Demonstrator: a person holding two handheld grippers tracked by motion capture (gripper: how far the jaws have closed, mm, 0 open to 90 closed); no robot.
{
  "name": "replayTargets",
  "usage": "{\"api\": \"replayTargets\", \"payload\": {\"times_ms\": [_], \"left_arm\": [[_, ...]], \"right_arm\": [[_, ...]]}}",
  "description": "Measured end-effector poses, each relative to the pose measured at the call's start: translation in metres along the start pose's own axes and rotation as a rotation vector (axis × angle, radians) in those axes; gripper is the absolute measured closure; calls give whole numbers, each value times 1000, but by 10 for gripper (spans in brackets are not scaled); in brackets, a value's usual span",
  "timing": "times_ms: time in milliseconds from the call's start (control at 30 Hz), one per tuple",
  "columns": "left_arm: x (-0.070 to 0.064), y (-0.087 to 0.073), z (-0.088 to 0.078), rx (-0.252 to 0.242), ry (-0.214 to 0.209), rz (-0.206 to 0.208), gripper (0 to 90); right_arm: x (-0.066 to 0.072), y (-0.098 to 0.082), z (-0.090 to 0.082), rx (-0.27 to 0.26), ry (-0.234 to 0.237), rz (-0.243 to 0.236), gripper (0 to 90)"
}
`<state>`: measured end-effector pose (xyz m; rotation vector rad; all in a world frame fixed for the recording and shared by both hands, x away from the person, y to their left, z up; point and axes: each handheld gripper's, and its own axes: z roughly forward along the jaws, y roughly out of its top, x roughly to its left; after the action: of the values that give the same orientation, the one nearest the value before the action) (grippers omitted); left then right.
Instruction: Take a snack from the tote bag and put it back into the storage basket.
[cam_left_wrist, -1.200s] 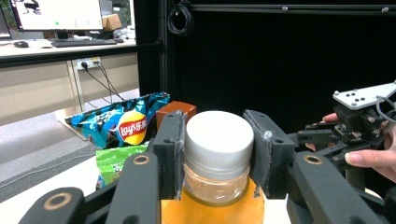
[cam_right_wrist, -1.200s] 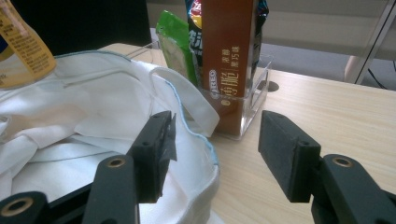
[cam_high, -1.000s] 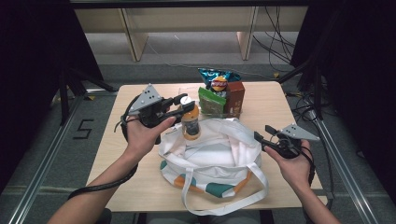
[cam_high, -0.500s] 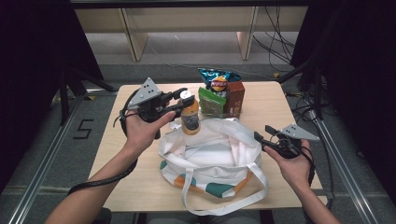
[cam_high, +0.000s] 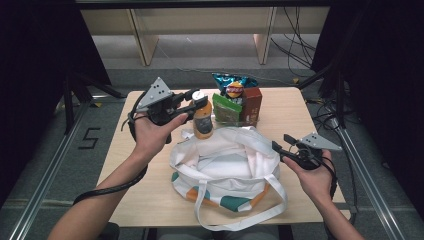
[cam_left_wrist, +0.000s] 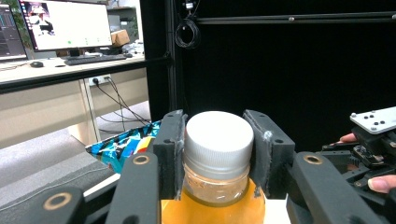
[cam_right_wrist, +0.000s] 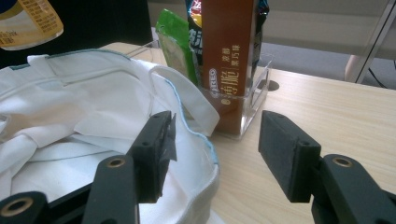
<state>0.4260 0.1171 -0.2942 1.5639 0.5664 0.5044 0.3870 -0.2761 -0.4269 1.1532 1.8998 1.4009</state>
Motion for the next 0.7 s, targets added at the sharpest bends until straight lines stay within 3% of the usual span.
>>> {"api": "replayTargets", "payload": {"times_ms": [100, 167, 267, 333, 700], "left_arm": [[2, 1, 1, -4, 5, 3, 591], [3, 1, 1, -8, 11, 3, 590], [4, 1, 1, -16, 15, 1, 591], [5, 2, 2, -19, 17, 4, 590], [11, 6, 6, -26, 26, 17, 590]], "right_arm": [[0, 0, -1, 9, -10, 3, 452], [-2, 0, 1, -23, -22, -40, 452], [-2, 0, 0, 2, -6, -28, 451], [-1, 0, 1, -21, -16, -25, 451], [-2, 0, 0, -6, -4, -28, 452]]}}
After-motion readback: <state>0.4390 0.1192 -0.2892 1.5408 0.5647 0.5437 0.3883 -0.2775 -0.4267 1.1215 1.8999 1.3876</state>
